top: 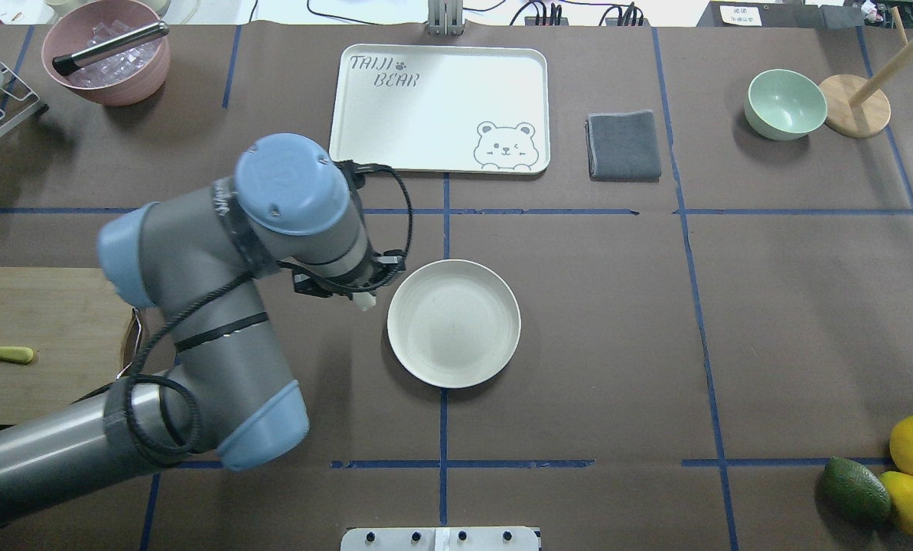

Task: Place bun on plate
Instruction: 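Carry the bun with the left gripper over the white plate and lower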

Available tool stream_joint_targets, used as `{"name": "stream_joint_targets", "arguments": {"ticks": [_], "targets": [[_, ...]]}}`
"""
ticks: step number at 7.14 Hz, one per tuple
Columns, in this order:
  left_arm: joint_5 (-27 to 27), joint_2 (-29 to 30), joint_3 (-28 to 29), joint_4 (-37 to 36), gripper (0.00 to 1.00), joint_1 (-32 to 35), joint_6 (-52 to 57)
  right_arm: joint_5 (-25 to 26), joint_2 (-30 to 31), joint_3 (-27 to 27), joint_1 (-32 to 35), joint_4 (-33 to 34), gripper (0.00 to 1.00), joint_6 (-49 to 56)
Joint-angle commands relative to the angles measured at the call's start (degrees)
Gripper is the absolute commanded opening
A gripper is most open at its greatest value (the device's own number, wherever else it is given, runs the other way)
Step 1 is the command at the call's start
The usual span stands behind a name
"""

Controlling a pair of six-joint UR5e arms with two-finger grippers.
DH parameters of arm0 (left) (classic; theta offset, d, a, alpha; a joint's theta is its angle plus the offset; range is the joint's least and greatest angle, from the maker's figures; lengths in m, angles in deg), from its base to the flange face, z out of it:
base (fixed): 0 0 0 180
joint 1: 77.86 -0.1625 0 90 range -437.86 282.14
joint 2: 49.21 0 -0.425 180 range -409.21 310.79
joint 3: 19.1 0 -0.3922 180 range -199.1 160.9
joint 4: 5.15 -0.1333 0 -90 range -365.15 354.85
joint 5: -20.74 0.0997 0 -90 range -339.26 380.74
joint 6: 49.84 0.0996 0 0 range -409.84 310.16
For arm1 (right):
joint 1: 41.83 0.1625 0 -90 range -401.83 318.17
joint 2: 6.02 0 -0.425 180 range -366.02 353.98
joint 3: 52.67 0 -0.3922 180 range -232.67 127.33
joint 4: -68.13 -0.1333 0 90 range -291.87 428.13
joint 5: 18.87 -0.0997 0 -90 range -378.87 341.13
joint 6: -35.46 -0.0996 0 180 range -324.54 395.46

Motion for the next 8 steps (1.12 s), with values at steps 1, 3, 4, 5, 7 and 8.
{"name": "stream_joint_targets", "arguments": {"ticks": [1,3,4,5,7,8], "targets": [[2.9,6.2,6.2,1.9,0.33,-3.5,-2.9,-1.3,2.0,-4.1,2.3,-5.4,1.00,2.4],[6.2,7.3,11.8,7.0,0.33,-6.1,-3.1,-1.4,2.2,-6.8,2.5,-8.6,1.00,2.3],[7.1,7.7,14.6,10.8,0.33,-6.7,-3.9,-2.6,2.5,-7.1,3.0,-8.6,1.00,2.4],[7.1,7.8,14.8,10.9,0.33,-7.1,-3.9,-3.4,2.6,-7.1,3.4,-8.7,1.00,2.4],[7.1,7.9,15.0,11.0,0.33,-7.2,-3.7,-3.4,2.6,-7.1,3.5,-8.7,1.00,2.4],[7.1,7.8,15.0,11.0,0.37,-7.3,-3.6,-3.4,2.6,-7.1,3.5,-8.7,1.00,2.4]]}}
